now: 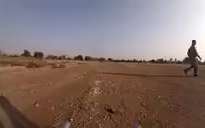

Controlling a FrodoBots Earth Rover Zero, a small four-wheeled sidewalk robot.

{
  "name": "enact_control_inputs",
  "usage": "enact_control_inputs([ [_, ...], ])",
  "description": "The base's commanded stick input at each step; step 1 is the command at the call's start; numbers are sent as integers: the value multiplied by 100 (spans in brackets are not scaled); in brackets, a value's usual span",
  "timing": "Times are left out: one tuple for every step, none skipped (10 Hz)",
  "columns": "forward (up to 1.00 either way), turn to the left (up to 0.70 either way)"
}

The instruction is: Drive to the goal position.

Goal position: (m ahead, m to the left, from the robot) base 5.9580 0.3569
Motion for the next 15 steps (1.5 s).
enact_control_inputs([
  [50, 0],
  [50, 0],
  [50, 0],
  [50, 0],
  [50, 0],
  [50, 0],
  [50, 0],
  [50, 0],
  [50, 0],
  [50, 0],
  [50, 0],
  [50, 0],
  [50, 0],
  [50, 0],
  [50, 0],
])
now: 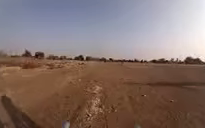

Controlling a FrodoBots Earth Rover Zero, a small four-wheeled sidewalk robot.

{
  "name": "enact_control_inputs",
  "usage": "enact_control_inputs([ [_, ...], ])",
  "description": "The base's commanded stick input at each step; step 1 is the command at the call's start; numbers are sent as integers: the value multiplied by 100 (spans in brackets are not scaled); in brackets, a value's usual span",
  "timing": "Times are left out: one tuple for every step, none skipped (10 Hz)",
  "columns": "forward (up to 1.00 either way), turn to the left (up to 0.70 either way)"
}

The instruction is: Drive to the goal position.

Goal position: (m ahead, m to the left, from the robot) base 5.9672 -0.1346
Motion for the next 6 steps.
enact_control_inputs([
  [50, 0],
  [50, 0],
  [50, 0],
  [50, 0],
  [50, 0],
  [50, 0],
])
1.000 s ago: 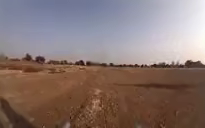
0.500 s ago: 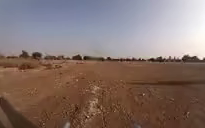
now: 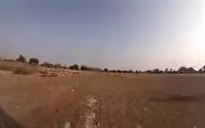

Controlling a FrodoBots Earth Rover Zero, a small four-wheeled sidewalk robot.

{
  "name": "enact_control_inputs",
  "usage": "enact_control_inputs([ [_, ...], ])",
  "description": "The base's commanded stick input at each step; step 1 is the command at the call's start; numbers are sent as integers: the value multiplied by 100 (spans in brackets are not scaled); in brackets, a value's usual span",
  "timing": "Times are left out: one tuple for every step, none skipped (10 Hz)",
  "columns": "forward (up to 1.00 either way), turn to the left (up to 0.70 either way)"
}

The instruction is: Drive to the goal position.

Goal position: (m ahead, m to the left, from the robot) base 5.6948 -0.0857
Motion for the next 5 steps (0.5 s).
enact_control_inputs([
  [50, 0],
  [50, -25],
  [50, -50],
  [50, -37],
  [50, -3],
])
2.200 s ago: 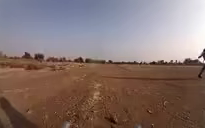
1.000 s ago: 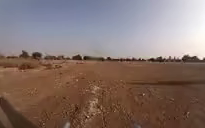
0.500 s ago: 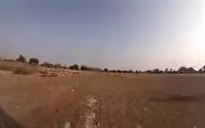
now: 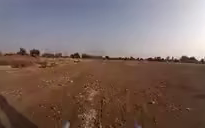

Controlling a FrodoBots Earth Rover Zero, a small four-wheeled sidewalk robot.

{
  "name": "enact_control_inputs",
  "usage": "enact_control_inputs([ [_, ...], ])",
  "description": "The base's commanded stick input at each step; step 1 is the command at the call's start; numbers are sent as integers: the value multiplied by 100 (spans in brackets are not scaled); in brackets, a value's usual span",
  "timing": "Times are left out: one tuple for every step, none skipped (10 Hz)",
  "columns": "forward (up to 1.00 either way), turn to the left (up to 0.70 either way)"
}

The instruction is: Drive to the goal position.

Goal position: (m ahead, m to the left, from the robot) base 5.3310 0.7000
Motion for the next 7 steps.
enact_control_inputs([
  [50, 0],
  [50, 0],
  [50, 0],
  [50, 0],
  [50, 0],
  [50, 0],
  [50, 0],
])
